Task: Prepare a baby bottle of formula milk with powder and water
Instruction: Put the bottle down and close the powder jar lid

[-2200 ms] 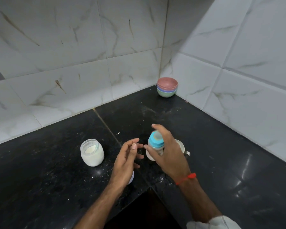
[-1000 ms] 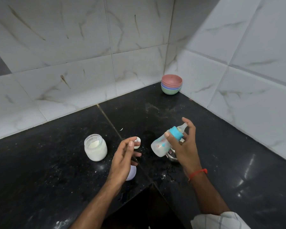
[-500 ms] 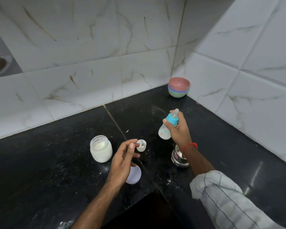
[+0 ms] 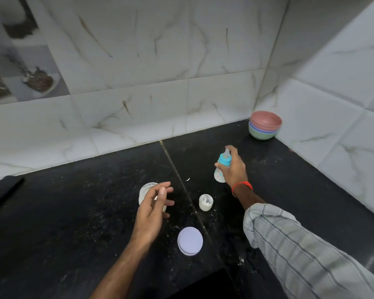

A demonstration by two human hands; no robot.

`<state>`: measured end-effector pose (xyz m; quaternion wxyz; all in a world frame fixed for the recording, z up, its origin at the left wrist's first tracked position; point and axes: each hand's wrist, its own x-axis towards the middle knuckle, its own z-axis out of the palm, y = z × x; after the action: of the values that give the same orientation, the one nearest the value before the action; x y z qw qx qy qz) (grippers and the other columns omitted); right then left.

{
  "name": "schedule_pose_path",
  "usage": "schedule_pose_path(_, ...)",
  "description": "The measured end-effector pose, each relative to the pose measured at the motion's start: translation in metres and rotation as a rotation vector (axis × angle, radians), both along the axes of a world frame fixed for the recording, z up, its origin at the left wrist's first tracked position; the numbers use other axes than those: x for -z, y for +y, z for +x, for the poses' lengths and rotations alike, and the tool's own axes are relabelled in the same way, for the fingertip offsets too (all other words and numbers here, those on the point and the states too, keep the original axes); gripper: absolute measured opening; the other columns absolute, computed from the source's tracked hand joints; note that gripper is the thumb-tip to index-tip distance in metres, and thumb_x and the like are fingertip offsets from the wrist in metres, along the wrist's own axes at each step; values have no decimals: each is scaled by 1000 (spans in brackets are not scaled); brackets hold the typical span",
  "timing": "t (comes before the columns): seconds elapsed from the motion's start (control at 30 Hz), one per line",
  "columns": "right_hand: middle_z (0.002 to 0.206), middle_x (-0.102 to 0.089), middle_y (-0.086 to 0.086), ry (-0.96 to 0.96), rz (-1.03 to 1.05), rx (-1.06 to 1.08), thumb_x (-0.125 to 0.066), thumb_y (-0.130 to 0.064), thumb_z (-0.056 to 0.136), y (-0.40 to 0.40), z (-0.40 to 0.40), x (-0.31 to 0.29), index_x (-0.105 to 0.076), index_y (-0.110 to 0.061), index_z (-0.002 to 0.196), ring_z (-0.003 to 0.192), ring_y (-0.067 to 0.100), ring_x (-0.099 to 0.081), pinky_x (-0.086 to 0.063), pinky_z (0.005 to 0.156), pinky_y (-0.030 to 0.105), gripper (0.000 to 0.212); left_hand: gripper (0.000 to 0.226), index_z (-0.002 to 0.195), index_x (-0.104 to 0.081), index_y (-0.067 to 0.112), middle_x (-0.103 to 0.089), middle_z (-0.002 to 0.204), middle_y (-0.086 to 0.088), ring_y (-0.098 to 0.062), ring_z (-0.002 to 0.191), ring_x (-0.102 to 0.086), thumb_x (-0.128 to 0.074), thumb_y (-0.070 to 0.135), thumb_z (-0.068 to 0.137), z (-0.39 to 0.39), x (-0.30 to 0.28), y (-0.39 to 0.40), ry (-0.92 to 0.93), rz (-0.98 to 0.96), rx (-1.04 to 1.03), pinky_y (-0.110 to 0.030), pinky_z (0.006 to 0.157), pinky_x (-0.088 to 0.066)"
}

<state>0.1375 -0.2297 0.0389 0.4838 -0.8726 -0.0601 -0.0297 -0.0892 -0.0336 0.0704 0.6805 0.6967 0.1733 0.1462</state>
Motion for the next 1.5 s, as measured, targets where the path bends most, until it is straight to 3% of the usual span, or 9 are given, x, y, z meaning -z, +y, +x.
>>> schedule_pose_path(0.23, 134, -55, 13, 49, -119, -36, -81, -15, 86, 1, 0, 41, -41, -23, 135, 117, 29, -59, -52, 102, 46, 64, 33, 117, -69, 37, -74, 117, 15, -15, 97, -74, -50, 58, 99, 4, 1, 14, 1, 26, -69, -33, 73, -57)
schedule_pose_path(0.37, 151, -39, 14, 80, -100, -47, -86, -23, 81, 0, 1, 38, -30, -27, 151, 138, 32, -45, -44, 112, 52, 90, 34, 118, -69, 36, -74, 117, 14, -13, 95, -73, -51, 57, 99, 5, 3, 15, -9, 49, -67, -33, 72, -56)
schedule_pose_path(0.47, 157, -30, 21, -246, -148, 111, -85, -35, 82, 8, -15, 28, -35, -14, 153, 145, 38, -32, -39, 116, 53, 89, 31, 117, -69, 36, -75, 115, 14, -12, 95, -71, -52, 55, 100, 6, 7, 20, -44, 73, -113, -28, 72, -51)
schedule_pose_path(0.6, 140, -47, 15, -630, -102, -19, -76, -30, 91, 25, -69, 10, -52, -12, 137, 127, 29, -49, -42, 109, 42, 55, 17, 118, -69, 31, -75, 111, 5, -11, 105, -69, -56, 28, 106, 7, 21, 42, -104, 100, -299, -34, 94, -54)
schedule_pose_path(0.7, 122, -54, -2, -451, -216, -351, -65, -45, 94, 33, -110, 12, -60, -24, 123, 114, 16, -58, -52, 98, 39, 36, 41, 123, -62, 43, -67, 120, 9, -17, 110, -62, -55, 15, 92, 7, 37, 61, -68, 155, -316, -39, 99, -52)
schedule_pose_path(0.87, 133, -41, -3, 4, -658, -642, -66, -75, 79, 40, -148, 36, -45, -39, 142, 127, 19, -44, -45, 104, 38, 76, 89, 151, -34, 40, -42, 153, 8, -21, 140, -33, -61, 24, 67, 9, 62, 72, 192, 254, -92, -51, 120, -29)
schedule_pose_path(1.03, 141, -32, 1, 123, -897, -720, -72, -66, 77, 36, -170, 56, -31, -41, 152, 127, 26, -35, -36, 110, 46, 89, 115, 159, -16, 36, -38, 160, 2, -26, 149, -31, -91, 34, 72, 21, 88, 70, 363, 373, 47, -53, 121, -17)
schedule_pose_path(1.37, 137, -38, 0, 107, -838, -543, -65, -46, 83, 28, -196, 68, -38, -40, 147, 126, 27, -39, -35, 108, 43, 70, 96, 143, -38, 38, -56, 140, 11, -24, 137, -47, -93, 47, 66, 32, 99, 62, 289, 447, -33, -51, 114, -28)
schedule_pose_path(1.5, 134, -48, -5, 133, -195, -305, -75, -43, 78, 15, -200, 47, -45, -37, 135, 123, 15, -53, -47, 107, 37, 64, 92, 139, -40, 44, -52, 135, 23, -11, 130, -52, -93, 48, 64, 19, 93, 42, 128, 396, -9, -50, 117, -38)
